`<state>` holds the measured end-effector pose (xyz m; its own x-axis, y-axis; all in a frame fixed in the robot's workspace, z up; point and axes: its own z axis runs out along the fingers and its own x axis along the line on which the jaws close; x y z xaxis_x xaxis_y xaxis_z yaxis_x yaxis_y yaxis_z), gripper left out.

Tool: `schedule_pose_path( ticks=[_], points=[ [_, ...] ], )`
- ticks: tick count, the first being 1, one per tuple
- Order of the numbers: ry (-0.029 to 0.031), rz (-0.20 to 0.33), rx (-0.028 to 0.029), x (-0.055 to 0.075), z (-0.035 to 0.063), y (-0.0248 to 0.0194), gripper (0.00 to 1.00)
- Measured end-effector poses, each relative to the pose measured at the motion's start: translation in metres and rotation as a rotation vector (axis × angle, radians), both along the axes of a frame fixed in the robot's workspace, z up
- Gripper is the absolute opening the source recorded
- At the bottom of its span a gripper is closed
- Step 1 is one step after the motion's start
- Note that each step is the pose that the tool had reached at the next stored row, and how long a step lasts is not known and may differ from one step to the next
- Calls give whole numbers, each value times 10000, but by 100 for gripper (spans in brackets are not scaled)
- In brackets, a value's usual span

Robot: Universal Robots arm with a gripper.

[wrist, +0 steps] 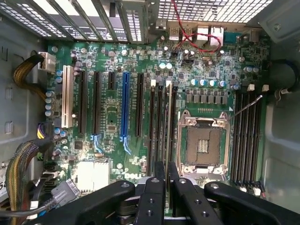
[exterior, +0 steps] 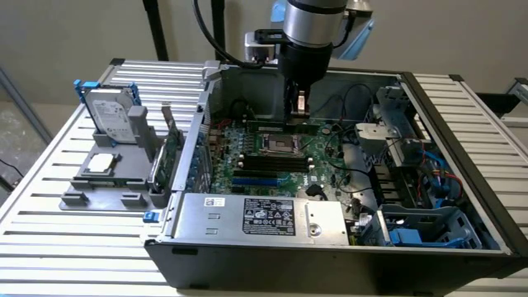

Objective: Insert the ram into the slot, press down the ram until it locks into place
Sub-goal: 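Insert the ram into the slot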

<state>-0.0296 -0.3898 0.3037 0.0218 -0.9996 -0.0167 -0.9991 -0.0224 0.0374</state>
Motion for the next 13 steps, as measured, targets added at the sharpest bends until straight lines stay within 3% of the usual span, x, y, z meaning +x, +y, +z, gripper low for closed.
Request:
schedule_pose_path(
  ticks=[13],
  points=[
    [0, 56, 0, 8, -236, -19, 14]
  ],
)
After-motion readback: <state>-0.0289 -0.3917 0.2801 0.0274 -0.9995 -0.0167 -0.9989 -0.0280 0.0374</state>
